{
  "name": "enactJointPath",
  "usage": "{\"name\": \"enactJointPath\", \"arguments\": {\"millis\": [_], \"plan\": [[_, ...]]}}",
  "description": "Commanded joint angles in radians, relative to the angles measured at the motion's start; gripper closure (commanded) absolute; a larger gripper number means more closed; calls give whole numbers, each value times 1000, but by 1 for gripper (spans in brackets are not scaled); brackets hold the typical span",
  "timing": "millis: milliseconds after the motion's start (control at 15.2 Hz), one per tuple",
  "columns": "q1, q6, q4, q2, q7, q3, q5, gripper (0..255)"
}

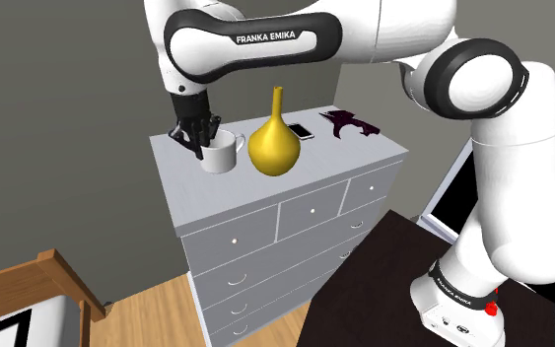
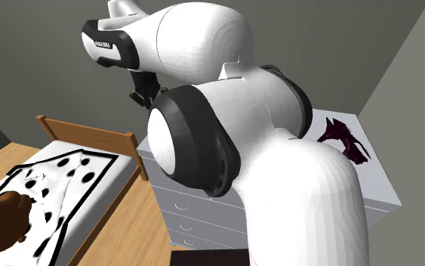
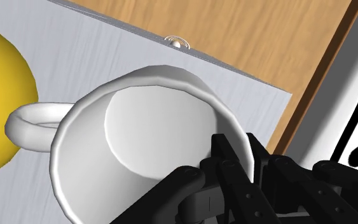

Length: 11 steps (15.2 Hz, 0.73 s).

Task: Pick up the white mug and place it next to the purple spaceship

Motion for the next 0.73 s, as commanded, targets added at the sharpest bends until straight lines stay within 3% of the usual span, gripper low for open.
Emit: {"name": "enactJointPath", "arguments": {"millis": [0,264,660], "plan": [[4,-31,35,4,-3,0,0,255],[13,-83,96,12,-7,0,-2,255],[-127,25,-191,-181,-118,-11,58,255]]}}
